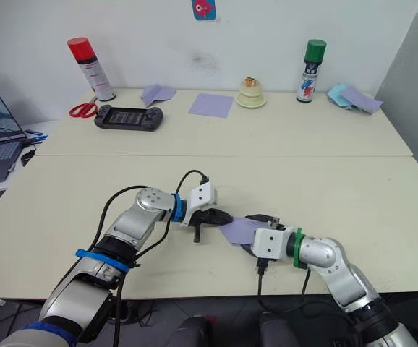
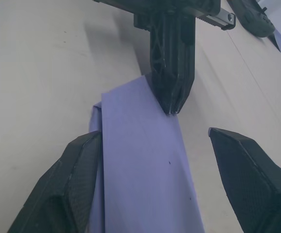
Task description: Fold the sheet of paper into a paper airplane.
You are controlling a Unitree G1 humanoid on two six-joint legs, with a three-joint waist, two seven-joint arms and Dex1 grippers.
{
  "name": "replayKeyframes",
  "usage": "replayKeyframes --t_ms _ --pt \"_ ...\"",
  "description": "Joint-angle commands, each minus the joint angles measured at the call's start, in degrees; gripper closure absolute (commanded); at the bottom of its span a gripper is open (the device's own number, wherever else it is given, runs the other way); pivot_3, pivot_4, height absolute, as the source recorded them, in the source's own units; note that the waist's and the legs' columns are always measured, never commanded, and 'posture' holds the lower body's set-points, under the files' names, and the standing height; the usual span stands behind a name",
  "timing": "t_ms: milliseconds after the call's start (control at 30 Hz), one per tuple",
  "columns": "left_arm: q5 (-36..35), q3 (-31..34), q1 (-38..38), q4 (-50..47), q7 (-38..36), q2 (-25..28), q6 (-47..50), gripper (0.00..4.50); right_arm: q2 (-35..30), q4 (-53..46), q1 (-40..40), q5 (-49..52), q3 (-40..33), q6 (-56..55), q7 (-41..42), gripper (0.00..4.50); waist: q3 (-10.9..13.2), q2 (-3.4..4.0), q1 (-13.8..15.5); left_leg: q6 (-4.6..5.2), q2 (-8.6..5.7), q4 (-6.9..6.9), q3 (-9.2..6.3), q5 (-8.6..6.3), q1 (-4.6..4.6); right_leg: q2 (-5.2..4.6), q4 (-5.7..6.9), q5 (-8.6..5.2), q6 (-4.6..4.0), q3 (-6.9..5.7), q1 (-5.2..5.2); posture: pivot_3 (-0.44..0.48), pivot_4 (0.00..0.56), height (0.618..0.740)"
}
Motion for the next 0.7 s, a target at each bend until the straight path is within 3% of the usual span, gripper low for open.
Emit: replayKeyframes --t_ms 33,167,333,367,433,700 --pt "1.41 -1.37 1.50 -0.08 -1.09 0.54 0.04 4.50 -0.41 -0.03 -0.74 0.23 -1.94 -1.26 -0.99 0.86 0.00 0.00 0.00 0.00 0.00 0.00 -0.01 0.00 0.00 0.00 0.00 0.00 0.00 0.00 0.00 0.000 0.150 0.740" --pt "1.34 -1.36 1.87 -0.60 -1.24 0.70 0.26 4.50 -1.06 0.72 -0.65 0.26 -2.37 -2.27 -1.27 0.86 0.00 0.00 0.00 0.00 0.00 -0.02 0.00 0.00 0.00 0.00 -0.01 0.00 0.00 0.02 -0.01 0.000 0.150 0.740" --pt "1.51 -1.67 2.76 -1.31 -1.29 0.82 0.28 4.50 -3.91 6.11 -2.09 0.22 -2.02 -11.79 -0.67 0.86 0.00 0.00 -0.02 0.00 -0.01 -0.02 0.05 0.00 0.00 0.00 -0.03 0.00 0.00 0.03 0.00 0.000 0.150 0.740" --pt "1.25 -1.42 2.80 -1.40 -1.21 0.77 0.70 4.50 -3.85 6.68 -2.37 0.94 -1.82 -12.18 -0.24 1.03 0.00 0.00 -0.01 0.00 -0.01 -0.02 0.07 0.00 0.01 0.00 -0.03 0.00 0.00 0.04 0.00 0.000 0.150 0.740" --pt "0.85 -0.97 2.77 -1.47 -1.04 0.67 1.39 4.50 -3.68 7.38 -2.72 2.25 -1.23 -11.83 1.35 1.44 0.00 0.00 -0.02 0.00 0.00 -0.02 0.09 0.00 0.01 0.00 -0.03 0.00 0.00 0.01 0.01 0.000 0.150 0.740" --pt "-0.06 1.04 3.07 -0.86 -0.68 1.38 4.02 4.50 -2.85 10.48 -4.92 3.95 -0.33 -13.04 5.17 4.44 0.00 0.00 -0.13 0.00 0.02 -0.03 0.05 0.00 0.03 0.01 -0.02 0.00 0.00 0.05 0.00 0.000 0.150 0.740"
